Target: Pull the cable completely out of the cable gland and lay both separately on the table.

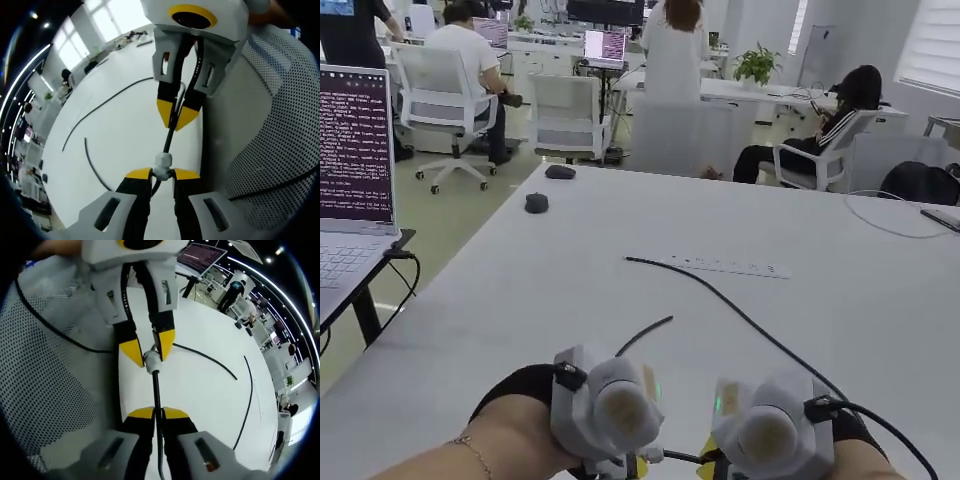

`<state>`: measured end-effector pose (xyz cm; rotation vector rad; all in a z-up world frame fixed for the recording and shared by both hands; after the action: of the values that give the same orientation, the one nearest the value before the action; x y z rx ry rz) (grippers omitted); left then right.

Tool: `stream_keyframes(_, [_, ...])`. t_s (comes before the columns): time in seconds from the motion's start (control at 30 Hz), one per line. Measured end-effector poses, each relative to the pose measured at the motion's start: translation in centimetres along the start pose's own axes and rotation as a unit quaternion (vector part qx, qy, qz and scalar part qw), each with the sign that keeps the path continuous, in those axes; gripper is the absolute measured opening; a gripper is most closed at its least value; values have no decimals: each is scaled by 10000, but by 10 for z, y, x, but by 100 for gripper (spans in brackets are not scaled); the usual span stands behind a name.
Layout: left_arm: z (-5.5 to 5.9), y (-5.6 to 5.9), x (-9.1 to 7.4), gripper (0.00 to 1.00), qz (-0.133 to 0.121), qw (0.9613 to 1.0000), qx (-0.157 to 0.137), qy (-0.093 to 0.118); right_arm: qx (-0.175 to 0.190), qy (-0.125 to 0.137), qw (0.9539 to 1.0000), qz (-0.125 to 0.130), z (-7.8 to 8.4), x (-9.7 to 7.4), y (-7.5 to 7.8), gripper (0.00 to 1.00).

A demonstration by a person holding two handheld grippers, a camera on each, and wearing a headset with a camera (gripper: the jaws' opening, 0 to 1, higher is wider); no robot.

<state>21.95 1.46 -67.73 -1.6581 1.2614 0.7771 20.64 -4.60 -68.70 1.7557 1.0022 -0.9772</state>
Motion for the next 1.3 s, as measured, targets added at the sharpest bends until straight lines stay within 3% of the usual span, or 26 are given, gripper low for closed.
stream_keyframes(0.13, [0, -2, -2, 16, -10, 9999, -124, 33, 124, -196, 9997, 85, 9, 1, 5, 3])
stream_keyframes(0.4, [2, -3, -1, 16, -48, 9999, -145, -32, 443, -905, 9947, 195, 41, 6, 12, 4])
stream_keyframes(0.5, [2, -4, -2, 16, -87, 9999, -140, -37, 465, -1010, 9937, 168, 45, 5, 10, 5])
stream_keyframes(0.57, [3, -4, -2, 16, -114, 9999, -108, -54, 376, -956, 9945, 208, 41, 4, 10, 11])
stream_keyframes(0.73, [0, -1, -2, 16, -62, 9999, -114, 19, 239, -354, 9990, 139, 15, 1, 6, 18])
stream_keyframes(0.8, [-6, 3, -4, 16, 86, 9996, -182, 207, 276, 8, 9996, -69, 1, -2, -2, 20])
stream_keyframes(0.87, [-6, 4, -4, 16, 72, 9997, -156, 196, 338, 381, 9984, -230, -13, -6, -8, 21])
stream_keyframes(1.03, [-8, 6, -5, 16, 49, 9997, -21, 232, 63, 354, 9993, -79, -12, -7, -6, 4])
stream_keyframes(1.2, [-10, 7, -4, 16, 77, 9997, -61, 235, 198, 261, 9994, -70, -7, -5, -5, 3])
stream_keyframes(1.23, [-6, 6, -3, 16, -7, 9999, 27, 101, 194, 115, 9997, -32, -2, -4, -3, 3])
stream_keyframes(1.3, [-2, 6, -1, 16, -8, 10000, 25, 26, 144, -40, 9999, 24, 5, -2, -2, 3])
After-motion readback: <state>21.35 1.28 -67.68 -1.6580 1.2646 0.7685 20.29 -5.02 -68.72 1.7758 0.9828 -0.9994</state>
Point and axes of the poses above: the centre of the closed fingertips' face, and the gripper's own axes: x roughly forward along the fingers, y roughly to its right, z roughly out of its underside, the point moved 1 cm from there along -x, roughly backward along the fingers, and after that the axes turned 10 degrees about -y, right-handed, at the moved point
